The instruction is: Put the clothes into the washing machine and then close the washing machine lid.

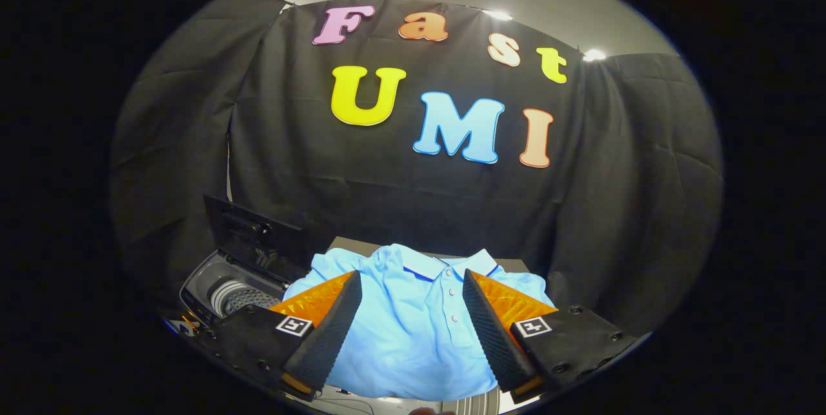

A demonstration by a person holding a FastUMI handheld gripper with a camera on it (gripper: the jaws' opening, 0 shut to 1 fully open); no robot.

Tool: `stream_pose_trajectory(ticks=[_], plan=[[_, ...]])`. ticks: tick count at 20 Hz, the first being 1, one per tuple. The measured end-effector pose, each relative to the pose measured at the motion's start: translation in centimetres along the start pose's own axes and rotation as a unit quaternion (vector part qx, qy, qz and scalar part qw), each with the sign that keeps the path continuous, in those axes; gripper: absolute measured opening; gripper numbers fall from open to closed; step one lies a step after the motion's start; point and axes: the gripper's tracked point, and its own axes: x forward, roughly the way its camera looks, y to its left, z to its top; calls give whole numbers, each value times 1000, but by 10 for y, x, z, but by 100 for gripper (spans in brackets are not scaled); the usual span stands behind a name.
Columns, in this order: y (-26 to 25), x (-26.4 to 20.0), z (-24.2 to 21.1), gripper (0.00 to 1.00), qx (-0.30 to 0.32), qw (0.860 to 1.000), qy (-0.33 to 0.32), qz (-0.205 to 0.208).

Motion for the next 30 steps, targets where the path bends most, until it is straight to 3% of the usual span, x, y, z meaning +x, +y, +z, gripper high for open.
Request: stream_pose_trajectory(ticks=[12, 21, 30], plan=[[1, 67, -25, 98, 34, 996, 81, 19], [-8, 83, -79, 98, 32, 988, 151, 12], [-5, 93, -78, 100, 56, 985, 162, 27]])
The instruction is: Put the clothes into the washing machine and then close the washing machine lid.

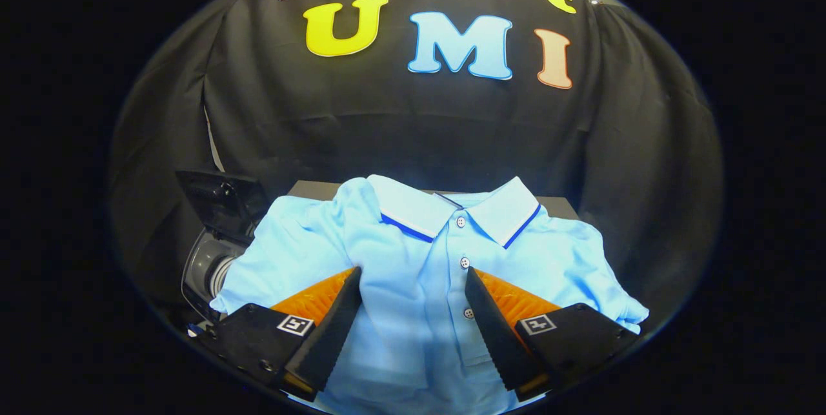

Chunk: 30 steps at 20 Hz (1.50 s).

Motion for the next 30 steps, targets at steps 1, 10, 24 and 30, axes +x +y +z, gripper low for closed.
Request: stream_pose_trajectory(ticks=[1, 10, 24, 30], plan=[[1, 0, -2, 100, 1, 1000, 5, 2], [-11, 1, 4, 2, 22, 1000, 12, -1], [-4, -21, 27, 1, 91, 995, -4, 28], [-3, -55, 60, 2, 100, 993, -41, 37]])
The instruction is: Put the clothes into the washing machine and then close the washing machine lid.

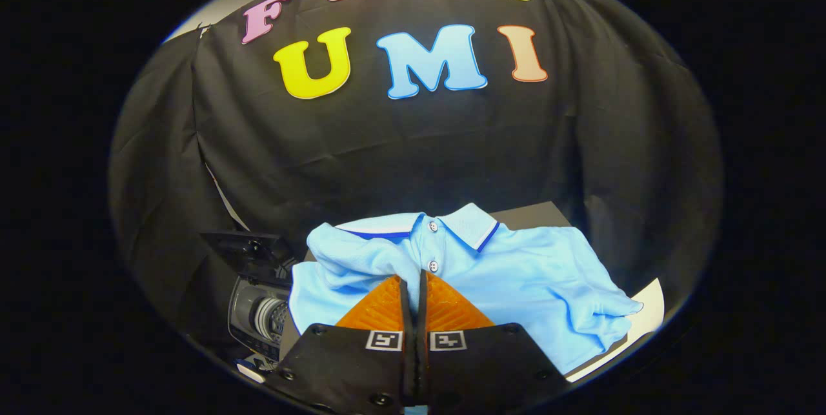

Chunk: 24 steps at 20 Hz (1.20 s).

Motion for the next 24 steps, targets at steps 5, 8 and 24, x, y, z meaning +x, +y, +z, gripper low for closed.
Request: stream_pose_trajectory(ticks=[5, 8, 24], plan=[[13, -21, 20, 2, 4, 1000, -21, 13], [23, -31, 33, 1, 3, 999, -35, 21], [161, -72, 73, 1, -40, 988, -65, 135]])
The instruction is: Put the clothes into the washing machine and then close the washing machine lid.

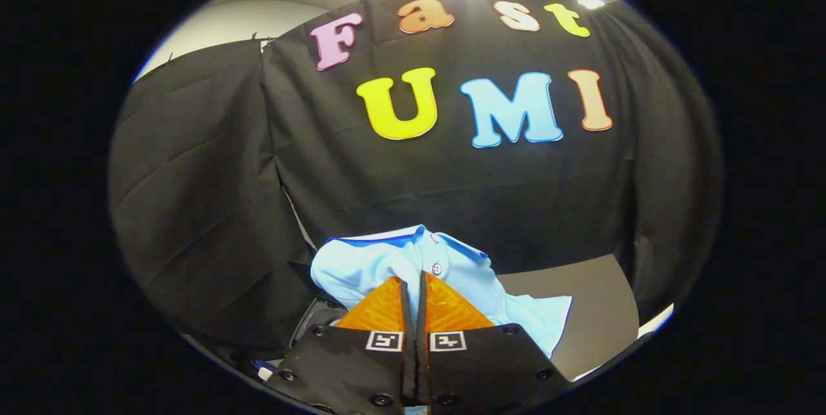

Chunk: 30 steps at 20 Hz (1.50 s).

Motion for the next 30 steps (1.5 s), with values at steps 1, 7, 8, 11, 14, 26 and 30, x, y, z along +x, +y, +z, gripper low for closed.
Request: stream_pose_trajectory(ticks=[1, 7, 8, 11, 14, 26, 30], plan=[[10, 1, 1, 1, -3, 1000, -1, 8], [69, 7, 1, 1, -26, 998, 4, 53], [79, 9, 1, 1, -26, 998, 6, 61], [110, 9, 3, 1, -34, 996, 6, 87], [142, 12, 3, 1, -38, 993, 9, 115], [240, 48, -41, 1, -58, 982, 47, 174], [255, 70, -67, 1, -62, 981, 66, 174]])
